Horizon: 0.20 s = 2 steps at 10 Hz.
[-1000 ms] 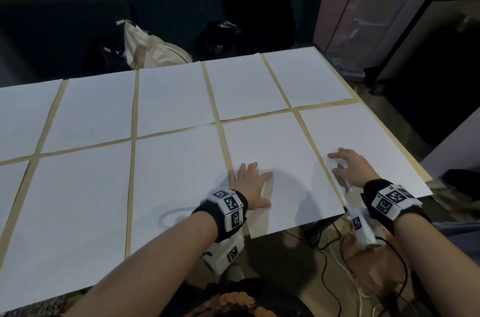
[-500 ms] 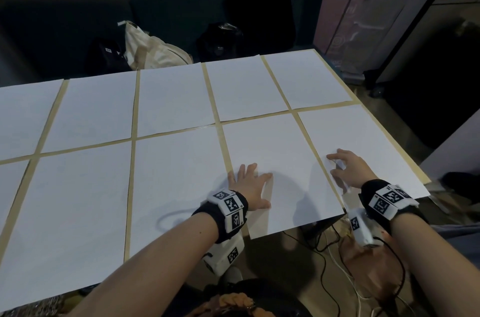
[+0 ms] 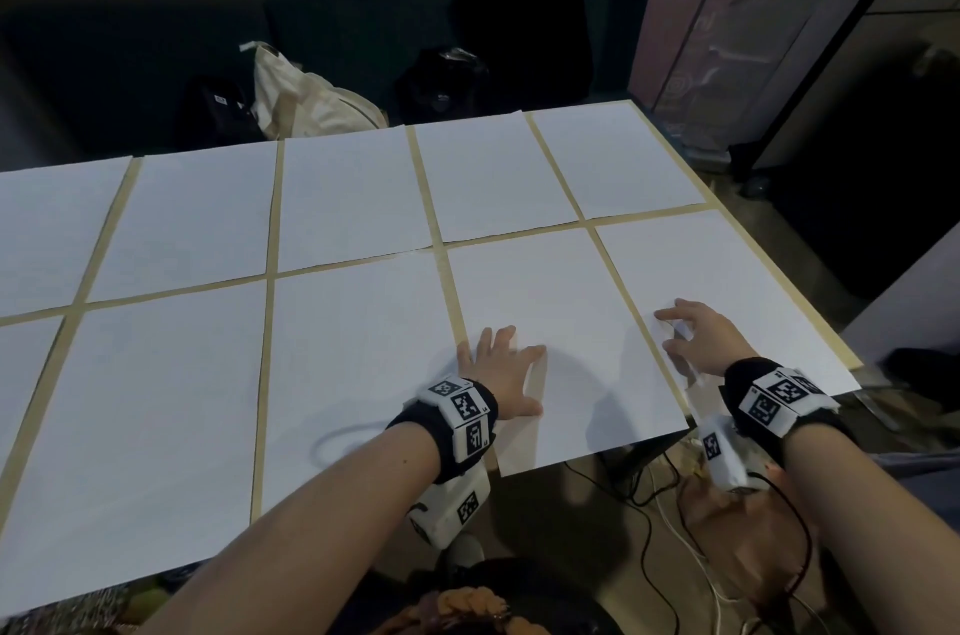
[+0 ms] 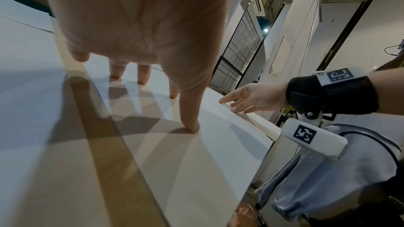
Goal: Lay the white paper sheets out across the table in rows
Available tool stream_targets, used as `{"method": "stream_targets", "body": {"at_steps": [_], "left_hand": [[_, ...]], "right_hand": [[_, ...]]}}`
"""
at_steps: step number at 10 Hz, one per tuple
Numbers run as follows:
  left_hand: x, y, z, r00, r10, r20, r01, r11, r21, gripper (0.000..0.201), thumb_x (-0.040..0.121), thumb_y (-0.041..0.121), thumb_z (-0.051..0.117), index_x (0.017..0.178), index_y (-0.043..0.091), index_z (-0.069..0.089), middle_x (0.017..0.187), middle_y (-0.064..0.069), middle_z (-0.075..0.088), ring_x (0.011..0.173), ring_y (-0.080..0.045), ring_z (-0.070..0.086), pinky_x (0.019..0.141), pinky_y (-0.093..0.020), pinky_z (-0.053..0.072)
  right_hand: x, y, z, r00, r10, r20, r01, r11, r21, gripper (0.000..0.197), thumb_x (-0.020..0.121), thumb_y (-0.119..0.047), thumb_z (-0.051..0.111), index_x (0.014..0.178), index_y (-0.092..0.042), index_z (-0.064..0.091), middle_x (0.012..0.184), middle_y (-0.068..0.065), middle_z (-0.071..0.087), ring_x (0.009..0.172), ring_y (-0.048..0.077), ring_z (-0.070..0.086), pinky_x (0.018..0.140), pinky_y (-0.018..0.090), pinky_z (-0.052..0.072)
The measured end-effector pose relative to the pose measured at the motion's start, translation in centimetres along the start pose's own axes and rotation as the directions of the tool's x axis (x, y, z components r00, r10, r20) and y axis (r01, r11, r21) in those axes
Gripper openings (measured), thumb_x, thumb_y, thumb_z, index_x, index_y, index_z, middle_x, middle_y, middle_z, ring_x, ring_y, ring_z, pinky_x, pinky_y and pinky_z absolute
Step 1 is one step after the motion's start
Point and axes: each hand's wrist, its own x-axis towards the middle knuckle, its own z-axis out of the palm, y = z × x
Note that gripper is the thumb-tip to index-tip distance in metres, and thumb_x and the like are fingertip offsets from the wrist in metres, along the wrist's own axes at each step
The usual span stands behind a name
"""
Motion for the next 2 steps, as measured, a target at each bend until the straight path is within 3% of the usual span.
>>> {"method": "stream_targets", "body": {"at_steps": [2], "left_hand": [[-0.20, -0.04, -0.14, 0.998, 0.014, -0.054, -0.016, 0.999, -0.039, 0.076, 0.085, 0.044, 0.057, 0.148, 0.034, 0.015, 0.160, -0.004, -0.004, 0.148, -0.025, -0.010, 0.115, -0.052, -0.006]], "right_hand": [[-0.32, -0.84, -0.02, 0.997, -0.016, -0.075, 0.020, 0.998, 0.058, 0.042, 0.086, -0.010, 0.061, 0.127, -0.012, 0.056, 0.150, 0.010, 0.037, 0.135, 0.028, 0.039, 0.112, 0.036, 0.028]]}}
